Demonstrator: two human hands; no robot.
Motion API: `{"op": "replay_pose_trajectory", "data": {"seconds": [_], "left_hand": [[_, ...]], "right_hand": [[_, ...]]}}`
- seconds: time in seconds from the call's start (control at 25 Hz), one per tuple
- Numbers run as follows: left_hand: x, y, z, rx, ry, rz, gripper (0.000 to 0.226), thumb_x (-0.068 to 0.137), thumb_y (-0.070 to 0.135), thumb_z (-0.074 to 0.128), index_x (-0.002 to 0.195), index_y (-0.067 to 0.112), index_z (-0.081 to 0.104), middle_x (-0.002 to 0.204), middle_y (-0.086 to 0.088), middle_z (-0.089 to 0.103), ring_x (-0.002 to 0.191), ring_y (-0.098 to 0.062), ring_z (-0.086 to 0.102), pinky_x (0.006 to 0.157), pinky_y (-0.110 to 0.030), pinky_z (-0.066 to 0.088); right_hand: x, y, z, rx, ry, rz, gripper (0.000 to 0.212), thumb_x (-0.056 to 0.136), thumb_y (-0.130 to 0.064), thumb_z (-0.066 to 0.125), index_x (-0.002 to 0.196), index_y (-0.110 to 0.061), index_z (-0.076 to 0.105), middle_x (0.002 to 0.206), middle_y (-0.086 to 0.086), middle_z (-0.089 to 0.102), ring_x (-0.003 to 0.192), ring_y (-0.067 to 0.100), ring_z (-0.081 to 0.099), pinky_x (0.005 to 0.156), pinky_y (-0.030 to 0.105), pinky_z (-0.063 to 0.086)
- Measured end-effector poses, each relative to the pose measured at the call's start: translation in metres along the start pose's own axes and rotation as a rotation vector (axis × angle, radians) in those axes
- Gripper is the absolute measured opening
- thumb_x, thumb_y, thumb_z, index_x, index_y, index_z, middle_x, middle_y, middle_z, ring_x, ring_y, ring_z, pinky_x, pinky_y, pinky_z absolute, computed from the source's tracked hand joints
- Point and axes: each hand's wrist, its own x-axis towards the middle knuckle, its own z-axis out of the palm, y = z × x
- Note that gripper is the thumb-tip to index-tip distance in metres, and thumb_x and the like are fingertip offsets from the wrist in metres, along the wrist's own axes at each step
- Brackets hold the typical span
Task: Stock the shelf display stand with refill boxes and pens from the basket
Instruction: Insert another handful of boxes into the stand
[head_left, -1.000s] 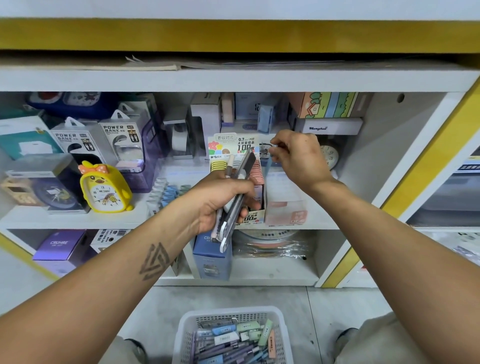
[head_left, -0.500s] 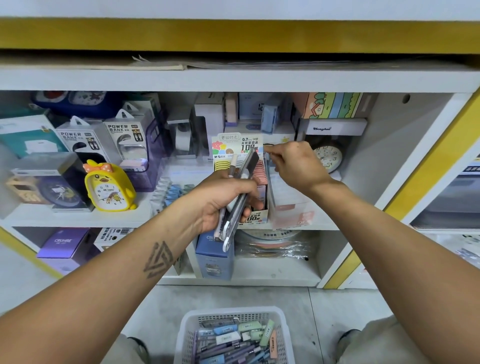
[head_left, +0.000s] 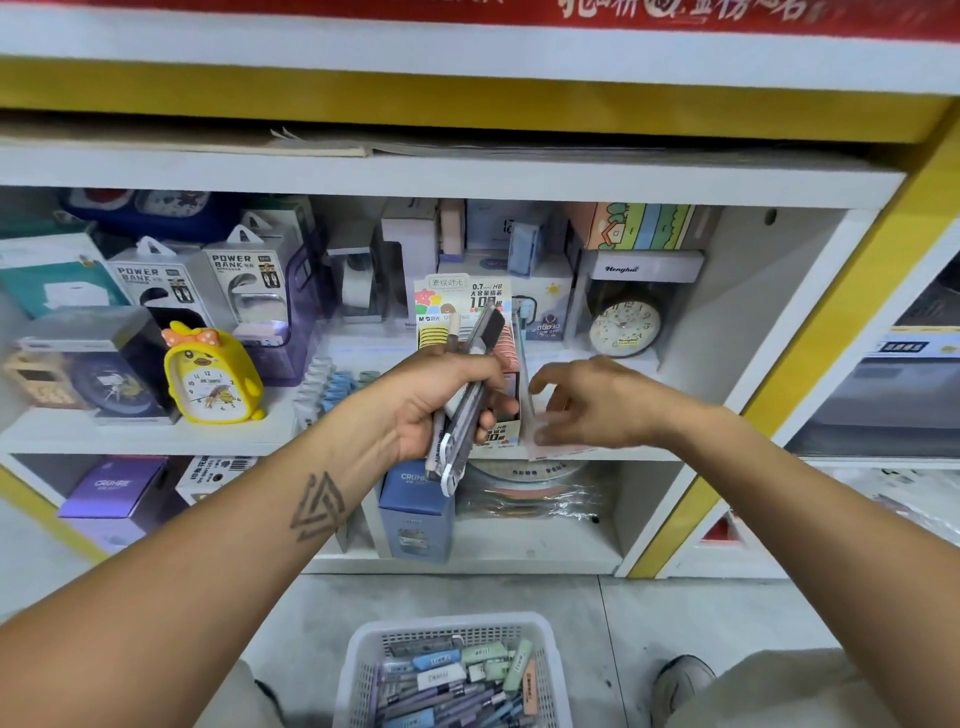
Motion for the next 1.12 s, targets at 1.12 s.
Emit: {"op": "replay_pose_trajectory", "data": {"seconds": [1.12], "left_hand": [[-0.009, 0.016, -0.037, -0.431, 0.101, 0.029, 0.018, 0.092, 0.015, 0.061, 0.108, 0.009, 0.058, 0.089, -0.016, 0.065, 0.038, -0.009, 0.043, 0.039, -0.019, 0.04]], "right_hand": [[0.014, -0.062, -0.004, 0.849, 0.45, -0.292, 0.017, 0.074, 0.017, 0.076, 0.084, 0.007, 0.068, 0.102, 0.02, 0.068, 0.087, 0.021, 0.067, 0.082, 0.035, 0.059]]}}
